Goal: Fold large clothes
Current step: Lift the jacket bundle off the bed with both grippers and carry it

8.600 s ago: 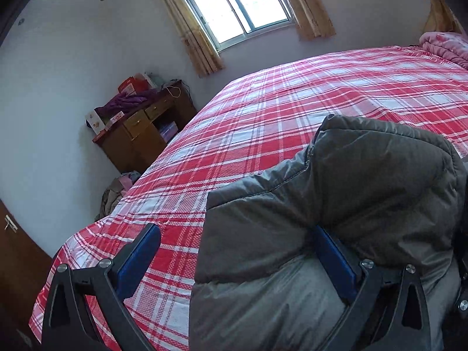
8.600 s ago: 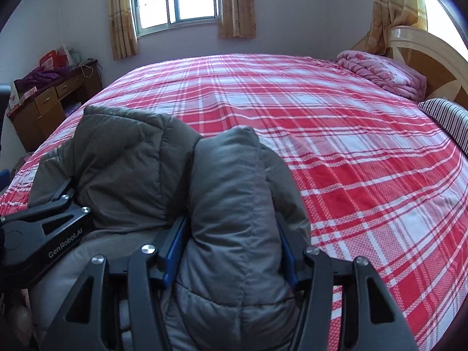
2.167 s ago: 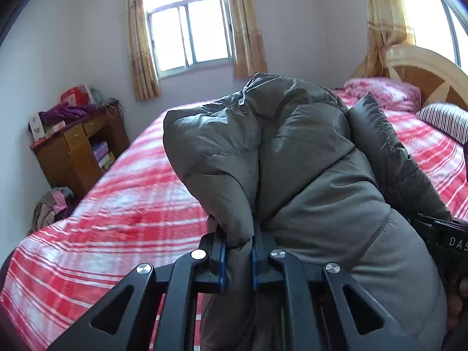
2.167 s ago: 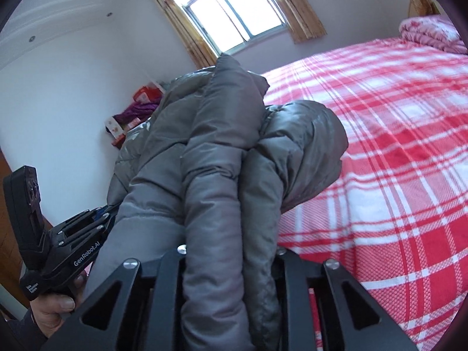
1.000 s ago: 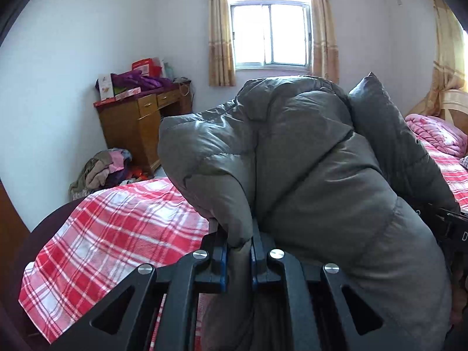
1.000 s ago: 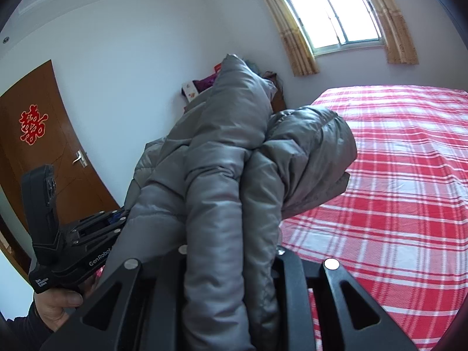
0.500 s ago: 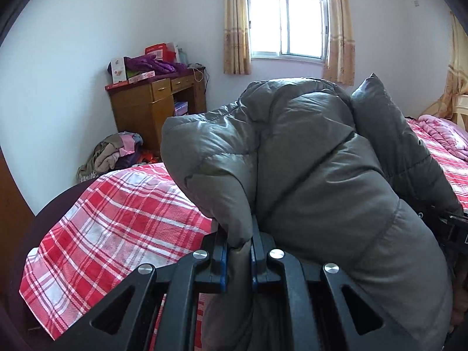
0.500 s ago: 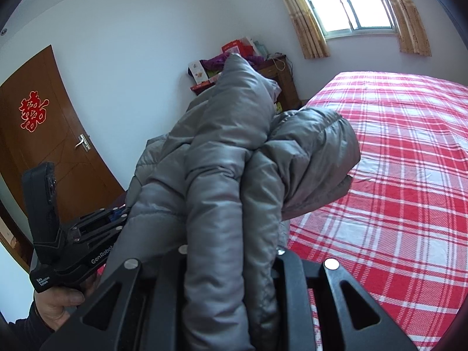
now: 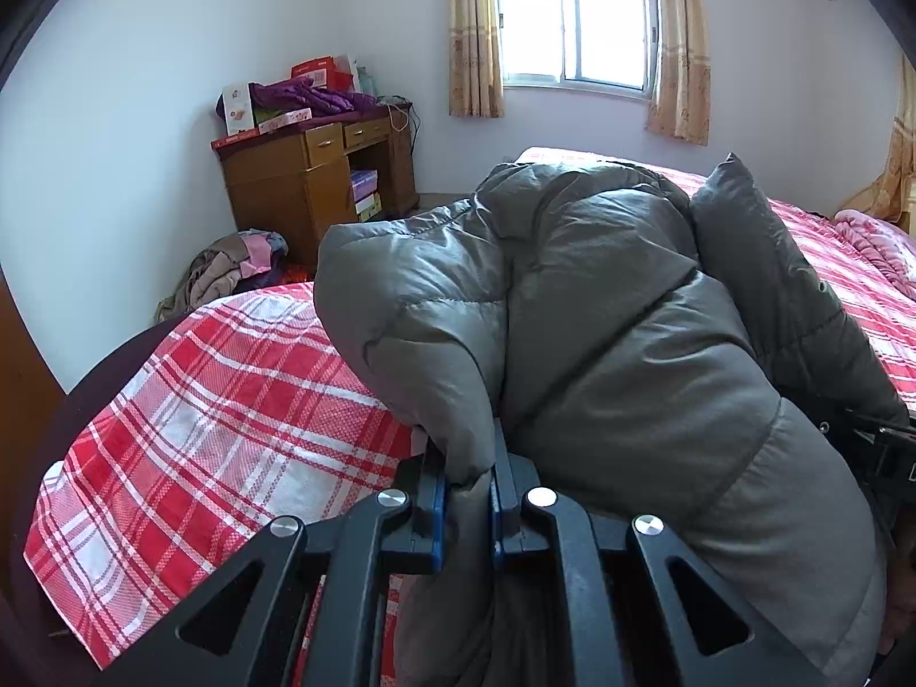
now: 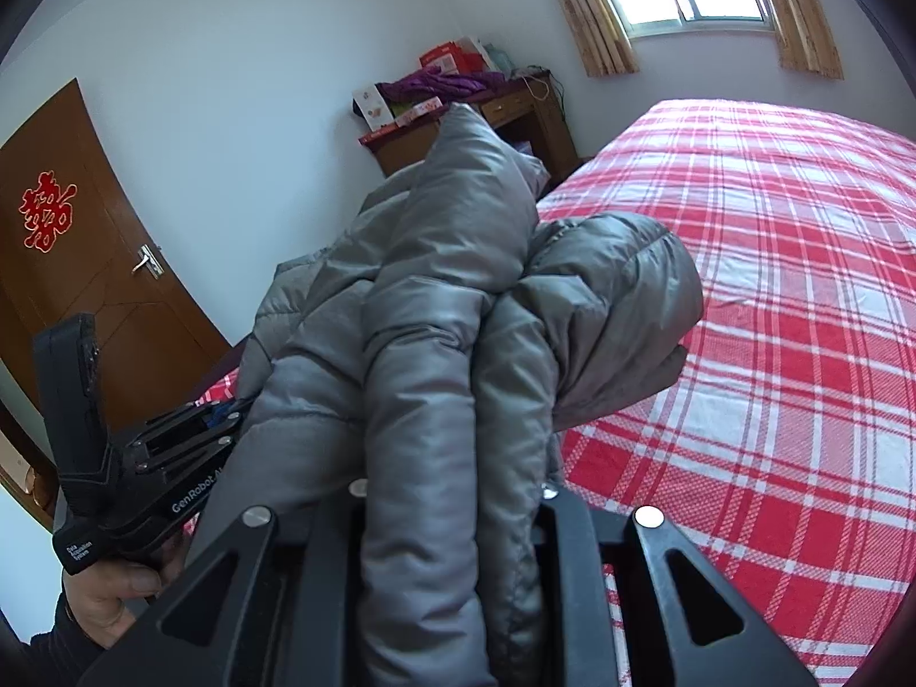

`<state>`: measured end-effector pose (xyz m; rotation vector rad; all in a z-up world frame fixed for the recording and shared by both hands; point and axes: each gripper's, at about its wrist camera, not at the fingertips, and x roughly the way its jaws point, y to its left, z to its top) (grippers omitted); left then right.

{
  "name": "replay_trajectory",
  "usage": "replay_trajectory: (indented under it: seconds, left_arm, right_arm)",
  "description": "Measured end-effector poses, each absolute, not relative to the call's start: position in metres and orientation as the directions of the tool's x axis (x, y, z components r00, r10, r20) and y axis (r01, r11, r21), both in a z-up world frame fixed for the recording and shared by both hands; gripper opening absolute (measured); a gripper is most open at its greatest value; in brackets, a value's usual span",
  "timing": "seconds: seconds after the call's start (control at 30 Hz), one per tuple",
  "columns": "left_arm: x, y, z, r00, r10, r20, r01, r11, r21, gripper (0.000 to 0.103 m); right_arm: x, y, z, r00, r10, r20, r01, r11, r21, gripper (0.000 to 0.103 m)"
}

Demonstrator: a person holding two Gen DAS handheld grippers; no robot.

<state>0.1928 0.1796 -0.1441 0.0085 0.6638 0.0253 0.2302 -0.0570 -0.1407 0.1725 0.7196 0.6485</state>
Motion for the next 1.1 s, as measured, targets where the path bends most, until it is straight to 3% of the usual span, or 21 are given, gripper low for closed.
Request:
replay_trajectory:
  seconds: [0.67,0.87,1.1]
  left_arm:
    - [0.206,0.187,-0.175,0.770,0.062,-0.636,-0.047,0.998,0.040,0.012]
    - [0.208,0.186,-0.179,0.768,0.074,-0.637,-0.066,0.997,0.037,0.020]
    - [0.212,0.192,-0.185,0.760,0.081,-0.644,-0.085,0.996,0.024,0.039]
  right_arm:
    - [0.239,-0.047,-0.172,0.537,0.570,-0.622,-0.453,0.817,0.358,0.022]
    - [0.241,-0.041,-0.174,0.528,0.559,-0.639,-0.448,0.823,0.350,0.023]
    - [0.242,-0.040,-0.178,0.526,0.541,-0.656,-0.436,0.834,0.338,0.027]
